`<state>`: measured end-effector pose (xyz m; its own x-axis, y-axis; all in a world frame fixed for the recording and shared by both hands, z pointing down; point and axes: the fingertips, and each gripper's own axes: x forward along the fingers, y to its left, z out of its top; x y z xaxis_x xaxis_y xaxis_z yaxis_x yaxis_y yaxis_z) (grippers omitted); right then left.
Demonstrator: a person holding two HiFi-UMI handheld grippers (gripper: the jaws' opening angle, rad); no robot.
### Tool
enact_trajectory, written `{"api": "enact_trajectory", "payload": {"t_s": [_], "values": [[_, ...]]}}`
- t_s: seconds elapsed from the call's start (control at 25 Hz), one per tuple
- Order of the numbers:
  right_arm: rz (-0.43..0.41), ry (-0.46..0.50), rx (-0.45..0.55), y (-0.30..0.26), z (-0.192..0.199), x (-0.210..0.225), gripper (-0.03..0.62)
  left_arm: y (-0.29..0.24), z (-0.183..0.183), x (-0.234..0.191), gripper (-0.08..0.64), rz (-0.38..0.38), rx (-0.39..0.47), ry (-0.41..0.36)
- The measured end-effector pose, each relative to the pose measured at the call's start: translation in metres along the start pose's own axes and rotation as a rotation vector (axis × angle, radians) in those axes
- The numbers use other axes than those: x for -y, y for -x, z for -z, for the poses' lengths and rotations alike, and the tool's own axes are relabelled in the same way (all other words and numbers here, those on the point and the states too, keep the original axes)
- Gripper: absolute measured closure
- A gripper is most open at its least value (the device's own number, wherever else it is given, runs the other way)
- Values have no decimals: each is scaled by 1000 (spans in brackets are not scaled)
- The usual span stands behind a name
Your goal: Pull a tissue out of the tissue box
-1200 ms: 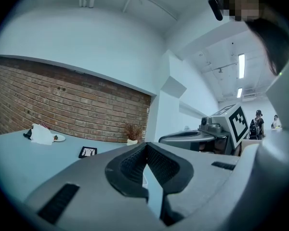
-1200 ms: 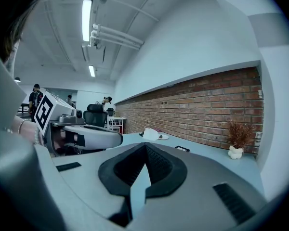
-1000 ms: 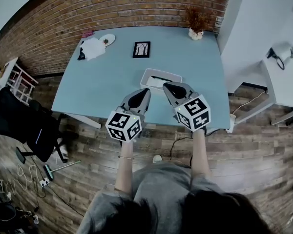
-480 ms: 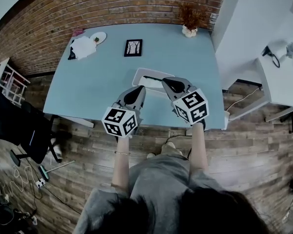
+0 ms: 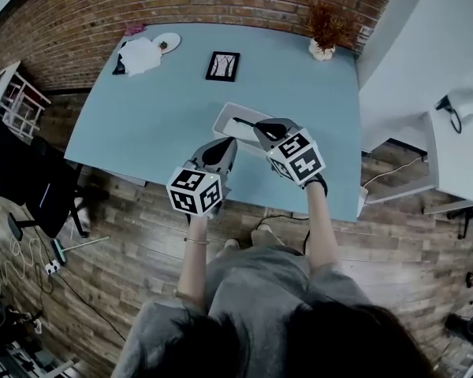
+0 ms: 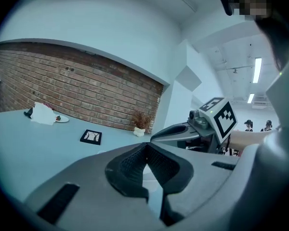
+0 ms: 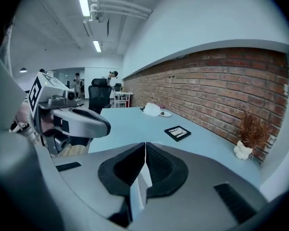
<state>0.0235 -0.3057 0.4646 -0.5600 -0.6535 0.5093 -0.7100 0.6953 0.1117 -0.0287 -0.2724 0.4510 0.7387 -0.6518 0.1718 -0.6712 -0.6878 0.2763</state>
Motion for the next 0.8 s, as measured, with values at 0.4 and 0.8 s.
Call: {"api": "enact_trajectory", "payload": {"t_s": [0.4, 0.8], "values": [[-137, 109, -147, -40, 29, 5, 572, -13, 27, -22, 557, -54, -42, 66], [-232, 187, -289, -72, 57, -3, 452, -23, 50, -31, 557, -91, -81, 114]]}}
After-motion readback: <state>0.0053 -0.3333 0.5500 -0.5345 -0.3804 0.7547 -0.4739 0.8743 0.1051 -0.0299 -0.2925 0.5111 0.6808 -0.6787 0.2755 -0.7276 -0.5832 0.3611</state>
